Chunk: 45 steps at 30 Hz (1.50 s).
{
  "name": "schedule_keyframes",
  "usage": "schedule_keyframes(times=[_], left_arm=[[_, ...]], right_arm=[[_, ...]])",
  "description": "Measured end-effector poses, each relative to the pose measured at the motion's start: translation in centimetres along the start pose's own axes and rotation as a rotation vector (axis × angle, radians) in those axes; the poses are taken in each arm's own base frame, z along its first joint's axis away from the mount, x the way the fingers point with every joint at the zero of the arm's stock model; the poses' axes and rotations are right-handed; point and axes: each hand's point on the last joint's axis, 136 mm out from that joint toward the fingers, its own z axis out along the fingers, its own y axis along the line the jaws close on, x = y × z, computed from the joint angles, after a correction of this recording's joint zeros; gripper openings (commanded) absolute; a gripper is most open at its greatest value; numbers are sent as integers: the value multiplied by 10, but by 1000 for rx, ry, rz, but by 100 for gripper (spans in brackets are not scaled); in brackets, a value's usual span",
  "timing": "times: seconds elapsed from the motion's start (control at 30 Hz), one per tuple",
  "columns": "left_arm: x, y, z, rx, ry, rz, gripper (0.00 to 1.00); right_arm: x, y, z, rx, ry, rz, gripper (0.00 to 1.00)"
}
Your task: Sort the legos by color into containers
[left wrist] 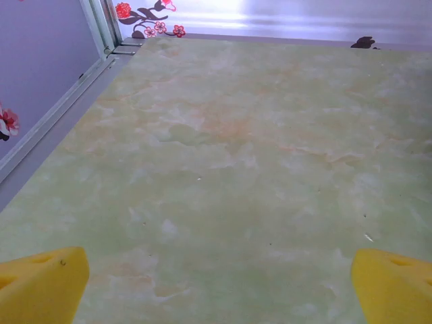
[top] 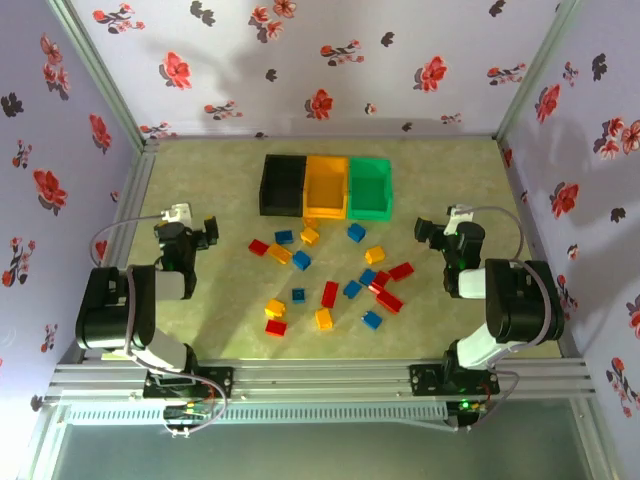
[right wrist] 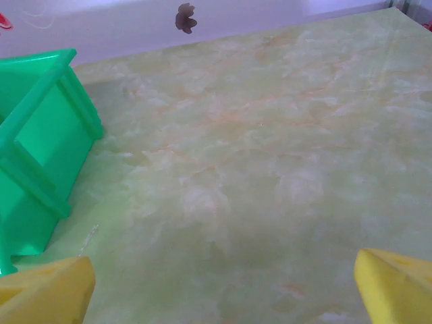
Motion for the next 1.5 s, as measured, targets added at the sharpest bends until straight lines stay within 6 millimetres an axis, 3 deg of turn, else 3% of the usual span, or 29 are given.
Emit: schedule_keyframes(times=[1.03,1.17,1.23,1.3,1.37,1.5], left_arm=[[0,0,0,0,0,0,100],[2,-6,-2,37,14,28,100],[-1,-9,-8,56,29,46,100],[-21,-9,-22,58,-5,41,100],[-51,-6,-38,55,-69,3,100],[-134,-5,-74,75,-189,-115,100]], right_arm=[[0,0,0,2,0,0,99],[-1,-11,-3,71,25,18,99],[-14,-13,-7,96,30,25,99],[-44,-12,-13,106,-4,29,99],[-80,-8,-23,101,-62,43,99],[-153,13,-44,62,-138,81,99]])
